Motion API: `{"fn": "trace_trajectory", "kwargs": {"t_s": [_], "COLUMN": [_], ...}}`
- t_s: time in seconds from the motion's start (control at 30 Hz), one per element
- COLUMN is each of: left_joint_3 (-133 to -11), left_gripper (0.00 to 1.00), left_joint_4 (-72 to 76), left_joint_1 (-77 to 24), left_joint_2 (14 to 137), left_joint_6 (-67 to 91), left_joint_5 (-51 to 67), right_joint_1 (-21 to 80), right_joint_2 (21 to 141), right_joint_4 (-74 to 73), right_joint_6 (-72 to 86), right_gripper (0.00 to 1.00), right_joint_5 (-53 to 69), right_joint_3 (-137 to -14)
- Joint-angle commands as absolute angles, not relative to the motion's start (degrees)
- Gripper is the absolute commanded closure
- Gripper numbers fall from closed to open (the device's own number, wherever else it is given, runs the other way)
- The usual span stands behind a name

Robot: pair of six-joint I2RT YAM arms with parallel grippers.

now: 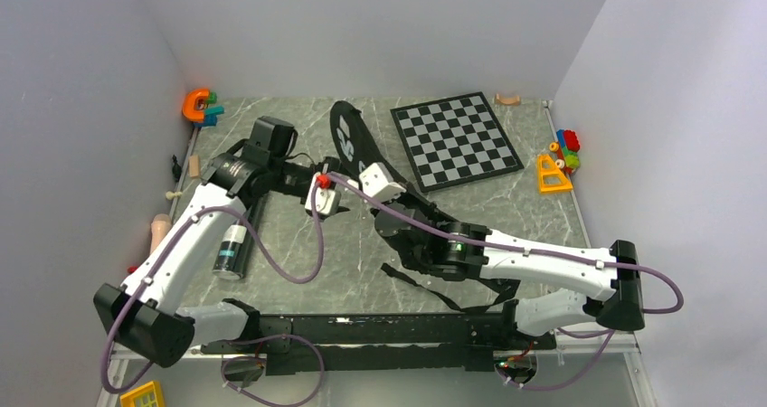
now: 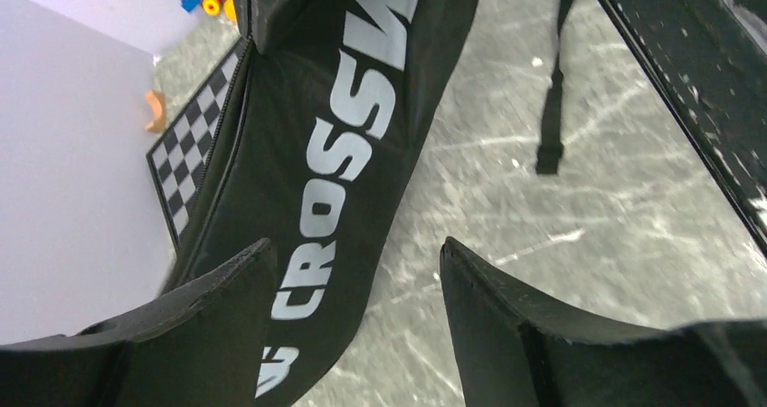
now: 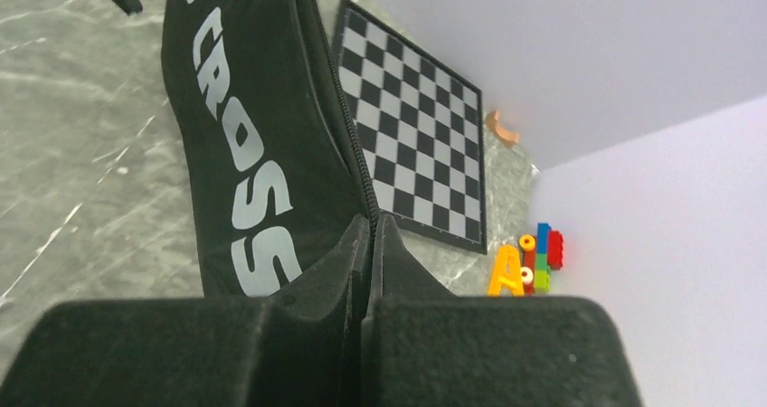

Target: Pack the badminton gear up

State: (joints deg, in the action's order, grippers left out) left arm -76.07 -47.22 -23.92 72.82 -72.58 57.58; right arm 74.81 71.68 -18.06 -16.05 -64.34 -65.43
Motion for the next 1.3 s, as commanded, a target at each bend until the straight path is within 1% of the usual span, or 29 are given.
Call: {"fn": "trace_trajectory", "kwargs": {"t_s": [0.0,0.13,0.27,0.4,0.5,0.6,0.73,0.83,0.93,1.03,1.07,1.13,1.27], "left_joint_3": [-74.0,-68.1,-61.3,-59.3,-63.7,-71.2,-78.6,-85.7,-96.7,-108.9,-111.1,-113.0,-109.5], "left_gripper": [0.30,0.29,0.27,0.28,0.28,0.26,0.24,0.22,0.21,0.21,0.22,0.22,0.22], "left_joint_4": [-53.0,-56.3,-53.4,-50.7,-47.4,-48.3,-48.6,-53.9,-64.6,-80.7,-84.1,-89.0,-89.8], "left_joint_1": [-7.3,-11.9,-16.9,-18.2,-18.2,-18.2,-17.8,-17.7,-18.0,-20.4,-21.4,-23.3,-26.4], "left_joint_2": [71.2,66.7,62.8,61.2,60.9,63.2,68.8,75.4,84.3,92.6,94.4,96.6,96.0], "left_joint_6": [-67.1,-77.7,-81.2,-80.2,-74.6,-71.4,-65.7,-64.6,-67.7,-78.1,-80.3,-83.8,-86.3], "left_joint_5": [57.1,49.0,39.1,36.7,39.9,44.5,48.5,51.8,55.7,58.0,58.2,58.6,58.1], "right_joint_1": [81.7,78.7,76.1,75.7,75.6,75.9,76.9,78.9,81.2,82.7,83.1,83.6,84.6], "right_joint_2": [60.7,62.3,64.3,64.5,63.6,63.4,62.7,62.9,63.8,64.8,65.2,65.7,67.2], "right_joint_4": [-21.4,-24.9,-27.6,-28.1,-28.0,-28.2,-26.0,-24.7,-23.6,-22.7,-22.2,-21.4,-20.8], "right_joint_6": [-5.2,-2.0,-0.1,1.7,1.9,1.9,0.5,-2.6,-5.0,-6.8,-7.0,-7.5,-8.2], "right_gripper": [1.00,1.00,1.00,1.00,1.00,1.00,1.00,1.00,1.00,1.00,1.00,1.00,1.00], "right_joint_5": [-59.5,-55.8,-52.1,-51.6,-51.1,-51.9,-52.9,-54.9,-57.2,-59.1,-59.4,-59.7,-60.4], "right_joint_3": [-67.1,-69.9,-72.6,-72.7,-71.5,-70.4,-68.9,-68.2,-67.7,-67.8,-67.9,-68.2,-68.9]}}
